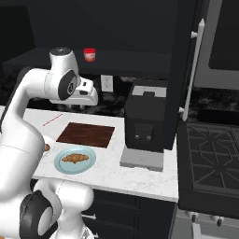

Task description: From the different types of pastries on the counter, select a croissant and place it on the cutting board. Then retrieve a jar of jam from the cabinet and place it alongside the croissant on the cutting board.

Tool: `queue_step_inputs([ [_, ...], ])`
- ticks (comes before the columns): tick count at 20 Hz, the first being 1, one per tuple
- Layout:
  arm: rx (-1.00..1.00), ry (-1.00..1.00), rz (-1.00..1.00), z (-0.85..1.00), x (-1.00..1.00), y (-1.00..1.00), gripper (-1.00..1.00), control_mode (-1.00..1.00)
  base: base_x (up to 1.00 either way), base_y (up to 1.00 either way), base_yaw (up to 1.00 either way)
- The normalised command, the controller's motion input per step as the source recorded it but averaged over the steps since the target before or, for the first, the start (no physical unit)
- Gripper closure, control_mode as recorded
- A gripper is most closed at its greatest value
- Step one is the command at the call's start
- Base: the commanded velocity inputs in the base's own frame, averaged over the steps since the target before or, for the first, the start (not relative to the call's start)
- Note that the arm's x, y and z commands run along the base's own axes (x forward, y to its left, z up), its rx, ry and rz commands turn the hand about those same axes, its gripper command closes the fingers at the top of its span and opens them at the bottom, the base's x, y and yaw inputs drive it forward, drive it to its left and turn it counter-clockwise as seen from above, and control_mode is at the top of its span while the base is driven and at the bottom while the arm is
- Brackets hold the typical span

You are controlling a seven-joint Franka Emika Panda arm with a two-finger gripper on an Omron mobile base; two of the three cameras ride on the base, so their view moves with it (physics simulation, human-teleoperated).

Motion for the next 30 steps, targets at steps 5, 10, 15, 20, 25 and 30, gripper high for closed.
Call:
queue_step_inputs([
  [5,0.03,-0.13,0.00,0.30,0.00,0.05,-1.00,-1.00,0.00,0.00,0.00],
  [10,0.01,-0.40,-0.02,0.73,0.00,0.28,-1.00,-1.00,0.00,0.00,0.00],
  [15,0.07,-0.05,0.00,0.59,0.61,0.04,-1.00,-1.00,0.00,0.00,0.00],
  [20,0.08,-0.07,-0.03,0.63,0.87,0.14,-1.00,-1.00,0.00,0.00,0.00],
  [25,0.03,0.03,-0.03,0.34,0.93,-0.10,-1.00,-1.00,0.00,0.00,0.00],
  [30,0.02,0.00,0.00,0.35,0.57,-0.04,-1.00,-1.00,0.00,0.00,0.00],
])
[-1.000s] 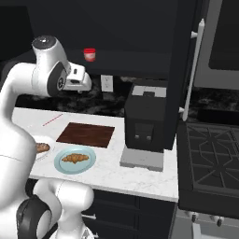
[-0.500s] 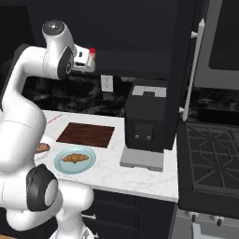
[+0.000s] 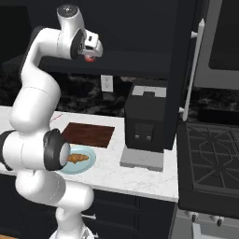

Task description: From the different types of pastries on the counter, select a croissant and place it on the cutting board. Then retrieve a jar of jam from the cabinet and place it alongside the croissant on the cutting board.

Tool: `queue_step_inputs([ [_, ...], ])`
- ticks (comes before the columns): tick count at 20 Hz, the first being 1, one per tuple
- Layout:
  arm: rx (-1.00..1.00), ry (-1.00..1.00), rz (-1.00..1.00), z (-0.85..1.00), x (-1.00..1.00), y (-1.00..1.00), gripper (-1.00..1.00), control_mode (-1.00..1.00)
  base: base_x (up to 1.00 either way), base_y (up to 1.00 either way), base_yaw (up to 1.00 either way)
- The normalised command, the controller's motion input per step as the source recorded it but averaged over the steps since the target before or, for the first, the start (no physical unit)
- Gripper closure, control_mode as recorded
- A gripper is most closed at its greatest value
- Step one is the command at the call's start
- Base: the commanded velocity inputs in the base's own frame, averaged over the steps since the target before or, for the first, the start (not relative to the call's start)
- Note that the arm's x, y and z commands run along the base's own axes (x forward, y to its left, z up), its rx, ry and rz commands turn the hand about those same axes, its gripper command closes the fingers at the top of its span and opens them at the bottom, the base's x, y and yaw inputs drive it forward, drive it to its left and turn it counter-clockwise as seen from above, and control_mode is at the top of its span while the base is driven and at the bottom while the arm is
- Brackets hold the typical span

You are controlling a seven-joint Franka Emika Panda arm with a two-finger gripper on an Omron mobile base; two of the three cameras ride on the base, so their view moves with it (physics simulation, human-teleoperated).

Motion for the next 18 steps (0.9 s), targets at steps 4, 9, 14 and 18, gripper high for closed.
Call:
queue_step_inputs([
  [4,-0.19,0.03,0.00,-0.44,0.26,0.13,-1.00,-1.00,0.00,0.00,0.00],
  [9,0.02,0.01,0.00,0.22,0.66,0.00,-1.00,-1.00,0.00,0.00,0.00],
  [14,0.01,0.01,-0.01,0.31,0.74,0.05,-1.00,-1.00,0.00,0.00,0.00],
  [18,-0.06,0.09,-0.03,-0.37,0.24,0.03,-1.00,-1.00,0.00,0.00,0.00],
])
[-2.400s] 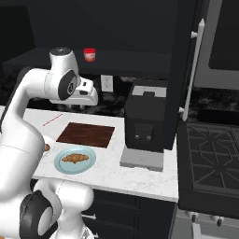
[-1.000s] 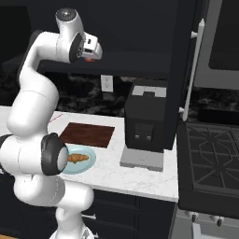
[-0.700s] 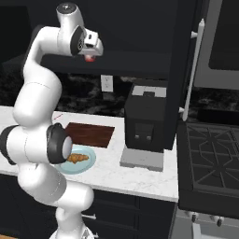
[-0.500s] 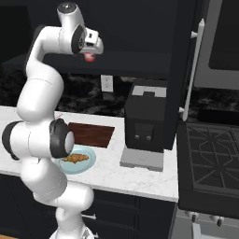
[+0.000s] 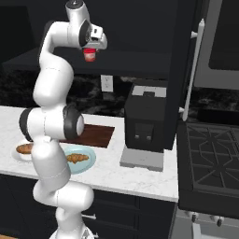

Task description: From the different types of pastries on the counter, select a croissant and place it on the cutting board. Then retrieve a jar of jam from the cabinet and place it alongside the croissant on the cutting board.

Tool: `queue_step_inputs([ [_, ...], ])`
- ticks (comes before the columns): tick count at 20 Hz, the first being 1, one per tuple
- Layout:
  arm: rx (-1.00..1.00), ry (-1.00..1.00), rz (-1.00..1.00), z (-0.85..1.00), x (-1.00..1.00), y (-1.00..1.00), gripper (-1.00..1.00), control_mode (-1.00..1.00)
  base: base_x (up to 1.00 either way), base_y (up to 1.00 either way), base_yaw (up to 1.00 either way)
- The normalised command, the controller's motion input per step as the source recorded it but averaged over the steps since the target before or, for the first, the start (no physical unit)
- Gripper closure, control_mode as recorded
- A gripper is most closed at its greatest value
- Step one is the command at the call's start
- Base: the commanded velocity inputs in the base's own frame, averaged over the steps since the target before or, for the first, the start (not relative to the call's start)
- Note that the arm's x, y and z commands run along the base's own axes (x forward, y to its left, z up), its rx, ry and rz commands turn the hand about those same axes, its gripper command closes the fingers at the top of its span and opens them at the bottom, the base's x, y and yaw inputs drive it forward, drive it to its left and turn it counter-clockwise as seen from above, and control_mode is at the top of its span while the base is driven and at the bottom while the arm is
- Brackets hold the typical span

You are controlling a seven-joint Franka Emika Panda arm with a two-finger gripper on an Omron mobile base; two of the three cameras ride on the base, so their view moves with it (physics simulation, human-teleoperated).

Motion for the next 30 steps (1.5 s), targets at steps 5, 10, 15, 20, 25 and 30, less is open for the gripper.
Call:
queue_step_inputs([
  [5,0.00,0.00,0.00,0.00,0.00,0.00,-1.00,-1.00,0.00,0.00,0.00],
  [10,-0.13,0.10,0.00,-0.59,0.01,0.00,-1.00,-1.00,0.00,0.00,0.00],
  [15,0.00,0.06,0.00,-0.11,0.05,0.00,-1.00,-1.00,0.00,0.00,0.00],
  [20,0.07,0.06,0.00,-0.01,0.60,0.00,-1.00,-1.00,0.00,0.00,0.00],
  [25,0.04,0.13,0.00,-0.06,0.32,0.09,1.00,-1.00,0.00,0.00,0.00],
  [30,0.04,0.20,0.00,-0.11,0.00,0.03,1.00,-1.00,0.00,0.00,0.00],
])
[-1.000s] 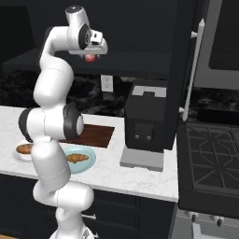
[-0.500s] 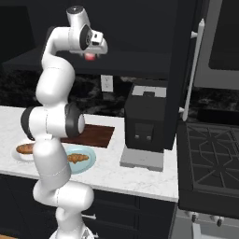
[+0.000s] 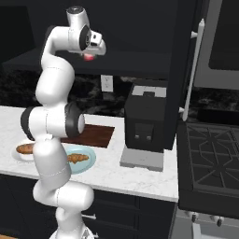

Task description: From the different types of pastries on the counter, select a croissant and place it on the cutting board. Then retrieve a jar of jam from the cabinet and place it alongside the croissant on the cutting board.

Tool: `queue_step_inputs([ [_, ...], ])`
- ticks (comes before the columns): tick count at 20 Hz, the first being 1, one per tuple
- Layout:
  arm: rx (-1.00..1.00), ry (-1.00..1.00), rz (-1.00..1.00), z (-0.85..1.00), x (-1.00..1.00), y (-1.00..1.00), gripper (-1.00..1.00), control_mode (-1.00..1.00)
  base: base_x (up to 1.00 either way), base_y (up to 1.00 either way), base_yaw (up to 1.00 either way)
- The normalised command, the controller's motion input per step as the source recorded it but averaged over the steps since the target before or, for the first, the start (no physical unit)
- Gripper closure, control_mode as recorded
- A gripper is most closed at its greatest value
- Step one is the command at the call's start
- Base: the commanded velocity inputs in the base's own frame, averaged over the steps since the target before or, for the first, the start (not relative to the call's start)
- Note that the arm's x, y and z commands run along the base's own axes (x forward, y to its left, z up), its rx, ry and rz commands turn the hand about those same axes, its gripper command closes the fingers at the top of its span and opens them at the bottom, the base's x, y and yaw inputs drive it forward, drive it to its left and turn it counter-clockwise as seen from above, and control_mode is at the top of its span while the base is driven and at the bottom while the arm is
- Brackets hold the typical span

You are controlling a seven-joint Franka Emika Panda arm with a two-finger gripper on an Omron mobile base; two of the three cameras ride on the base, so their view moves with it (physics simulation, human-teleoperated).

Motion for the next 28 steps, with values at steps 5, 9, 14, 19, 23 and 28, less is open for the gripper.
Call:
queue_step_inputs([
  [5,0.27,0.15,0.00,0.05,-0.96,-0.08,1.00,-1.00,0.00,0.00,0.00],
  [9,0.36,0.05,0.00,0.00,-1.00,-0.21,1.00,-1.00,0.00,0.00,0.00],
  [14,0.27,0.00,0.00,-0.07,-1.00,-0.01,1.00,-1.00,0.00,0.00,0.00],
  [19,0.17,0.00,-0.01,-0.35,-1.00,0.12,1.00,-1.00,0.00,0.00,0.00],
  [23,0.09,0.00,-0.02,-0.56,-1.00,0.21,1.00,-1.00,0.00,0.00,0.00],
  [28,0.01,0.00,-0.01,-0.73,-1.00,0.25,1.00,-1.00,0.00,0.00,0.00],
])
